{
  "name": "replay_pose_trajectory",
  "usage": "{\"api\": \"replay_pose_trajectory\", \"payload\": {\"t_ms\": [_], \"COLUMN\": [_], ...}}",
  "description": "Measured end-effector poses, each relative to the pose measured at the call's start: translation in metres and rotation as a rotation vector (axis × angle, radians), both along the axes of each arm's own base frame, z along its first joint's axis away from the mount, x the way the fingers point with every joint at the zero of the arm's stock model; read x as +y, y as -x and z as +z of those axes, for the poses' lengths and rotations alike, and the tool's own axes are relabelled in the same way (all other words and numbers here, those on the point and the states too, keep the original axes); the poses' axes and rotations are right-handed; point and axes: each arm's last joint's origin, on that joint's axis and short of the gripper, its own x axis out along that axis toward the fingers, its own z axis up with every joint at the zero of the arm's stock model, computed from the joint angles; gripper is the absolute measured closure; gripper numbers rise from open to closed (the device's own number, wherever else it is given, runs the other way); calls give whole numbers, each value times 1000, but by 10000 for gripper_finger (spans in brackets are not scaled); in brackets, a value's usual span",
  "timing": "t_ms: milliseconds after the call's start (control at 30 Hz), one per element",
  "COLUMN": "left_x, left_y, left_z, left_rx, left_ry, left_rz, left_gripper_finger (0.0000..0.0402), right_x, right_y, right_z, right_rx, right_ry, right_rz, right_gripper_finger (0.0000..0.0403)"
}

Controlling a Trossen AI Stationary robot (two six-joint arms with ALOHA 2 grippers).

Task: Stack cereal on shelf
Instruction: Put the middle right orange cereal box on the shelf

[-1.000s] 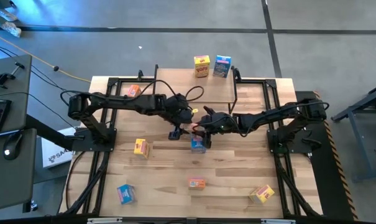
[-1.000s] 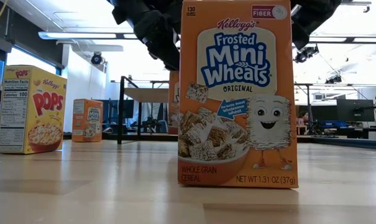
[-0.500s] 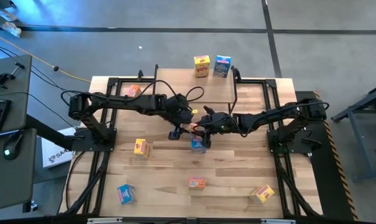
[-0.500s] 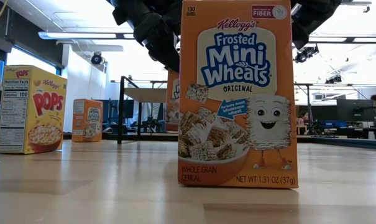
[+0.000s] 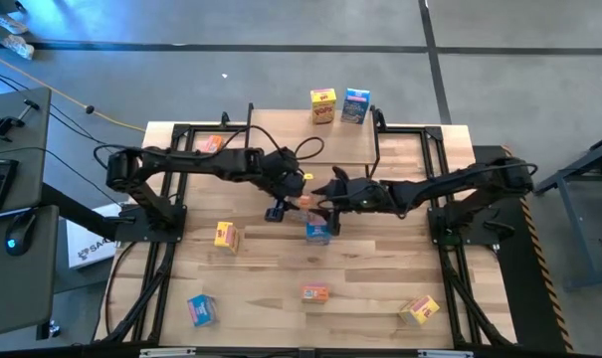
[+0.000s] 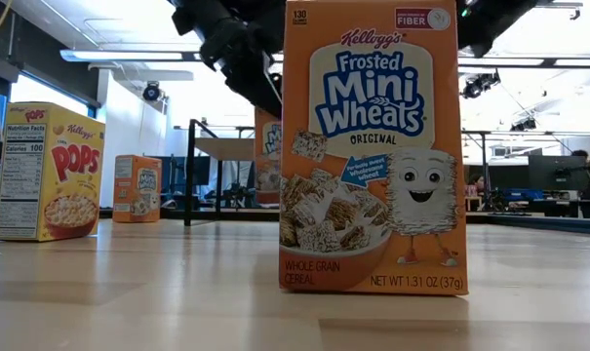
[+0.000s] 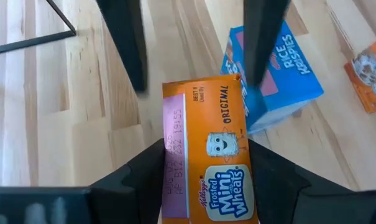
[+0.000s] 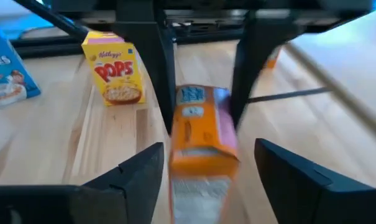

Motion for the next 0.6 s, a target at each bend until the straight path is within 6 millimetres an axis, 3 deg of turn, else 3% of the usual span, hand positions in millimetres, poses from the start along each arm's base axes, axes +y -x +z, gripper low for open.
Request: {"api": "replay_pose_trajectory", "payload": {"t_ms": [167,300,600], "left_x": [5,18,80], "left_y": [17,31,54], "left_z": [26,59,130], "left_rx": [-18,-27,-71], "left_ry": [-24,-114,-244], "left_rz": [12,73,292], "left_gripper_finger": [220,220,220], "right_x": [7,10,11], "right_y": [21,40,53], "right_z": [26,45,54], "right_rx": [-6,-19,-11], "right_ry": [92,106,90], "right_rz": [-45,-67,-18], "right_gripper_finger": [158,163,194]}}
